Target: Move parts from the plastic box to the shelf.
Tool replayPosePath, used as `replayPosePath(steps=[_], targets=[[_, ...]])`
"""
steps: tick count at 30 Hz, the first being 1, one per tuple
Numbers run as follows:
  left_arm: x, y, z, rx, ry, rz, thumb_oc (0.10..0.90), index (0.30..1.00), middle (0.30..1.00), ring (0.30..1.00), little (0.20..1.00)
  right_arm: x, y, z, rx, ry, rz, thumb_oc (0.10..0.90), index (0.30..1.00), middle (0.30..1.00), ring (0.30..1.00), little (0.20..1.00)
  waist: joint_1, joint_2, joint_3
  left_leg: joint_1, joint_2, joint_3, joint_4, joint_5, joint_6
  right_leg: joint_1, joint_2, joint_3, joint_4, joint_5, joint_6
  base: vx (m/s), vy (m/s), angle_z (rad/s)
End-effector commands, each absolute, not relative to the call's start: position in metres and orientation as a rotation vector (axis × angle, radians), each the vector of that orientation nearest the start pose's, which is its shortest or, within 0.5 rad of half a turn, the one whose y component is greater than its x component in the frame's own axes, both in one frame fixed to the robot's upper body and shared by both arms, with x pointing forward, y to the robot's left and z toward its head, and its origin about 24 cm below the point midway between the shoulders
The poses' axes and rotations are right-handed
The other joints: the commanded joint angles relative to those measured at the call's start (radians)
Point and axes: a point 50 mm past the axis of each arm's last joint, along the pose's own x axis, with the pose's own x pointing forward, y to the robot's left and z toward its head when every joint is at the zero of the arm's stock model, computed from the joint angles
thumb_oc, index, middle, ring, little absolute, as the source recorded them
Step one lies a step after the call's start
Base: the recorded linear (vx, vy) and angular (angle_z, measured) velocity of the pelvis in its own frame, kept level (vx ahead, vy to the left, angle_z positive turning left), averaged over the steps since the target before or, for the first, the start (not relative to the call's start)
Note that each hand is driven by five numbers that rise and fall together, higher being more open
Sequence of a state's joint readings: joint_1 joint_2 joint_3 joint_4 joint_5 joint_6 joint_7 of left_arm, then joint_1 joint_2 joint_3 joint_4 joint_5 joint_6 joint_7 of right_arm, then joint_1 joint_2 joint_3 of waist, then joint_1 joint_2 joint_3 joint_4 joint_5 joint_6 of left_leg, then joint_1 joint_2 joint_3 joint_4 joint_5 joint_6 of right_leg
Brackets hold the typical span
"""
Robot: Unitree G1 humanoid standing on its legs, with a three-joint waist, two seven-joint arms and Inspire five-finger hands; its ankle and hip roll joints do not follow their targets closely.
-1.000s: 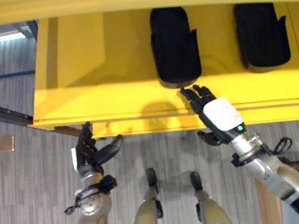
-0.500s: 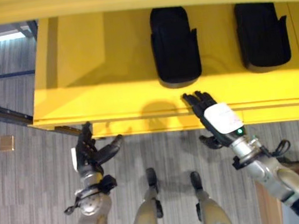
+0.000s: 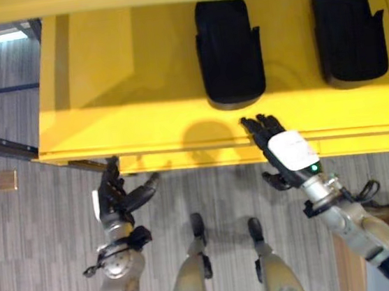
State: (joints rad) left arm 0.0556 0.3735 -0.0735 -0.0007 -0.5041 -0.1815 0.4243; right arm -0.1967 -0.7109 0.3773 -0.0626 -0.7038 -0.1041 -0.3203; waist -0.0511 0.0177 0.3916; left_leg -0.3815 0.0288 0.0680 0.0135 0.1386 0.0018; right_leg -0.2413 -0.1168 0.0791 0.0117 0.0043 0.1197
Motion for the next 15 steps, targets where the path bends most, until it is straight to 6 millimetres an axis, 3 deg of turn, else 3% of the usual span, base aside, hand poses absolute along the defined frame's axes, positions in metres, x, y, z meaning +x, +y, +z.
replayPosePath(steps=[1,15], targets=[[0.25,0.231,0.093,-0.137,-0.294,0.346,0.9,1.0,1.0,1.0,1.0,0.273,-0.165,0.146,-1.287,-0.768,0.031,0.9,1.0,1.0,1.0,1.0,-0.014,-0.002,-0.085,0.023,0.094,0.039,0.155,-0.137,-0.072,-0.076,-0.019,0.028,0.157,-0.081,-0.003,0.0,0.0,0.0],[0.251,0.229,0.094,-0.162,-0.301,0.348,0.9,1.0,1.0,1.0,1.0,0.28,-0.155,0.146,-1.269,-0.779,0.044,0.9,1.0,1.0,1.0,1.0,-0.006,0.003,-0.084,0.016,0.088,0.035,0.144,-0.135,-0.072,-0.075,-0.027,0.016,0.146,-0.077,-0.003,0.0,0.0,0.0]])
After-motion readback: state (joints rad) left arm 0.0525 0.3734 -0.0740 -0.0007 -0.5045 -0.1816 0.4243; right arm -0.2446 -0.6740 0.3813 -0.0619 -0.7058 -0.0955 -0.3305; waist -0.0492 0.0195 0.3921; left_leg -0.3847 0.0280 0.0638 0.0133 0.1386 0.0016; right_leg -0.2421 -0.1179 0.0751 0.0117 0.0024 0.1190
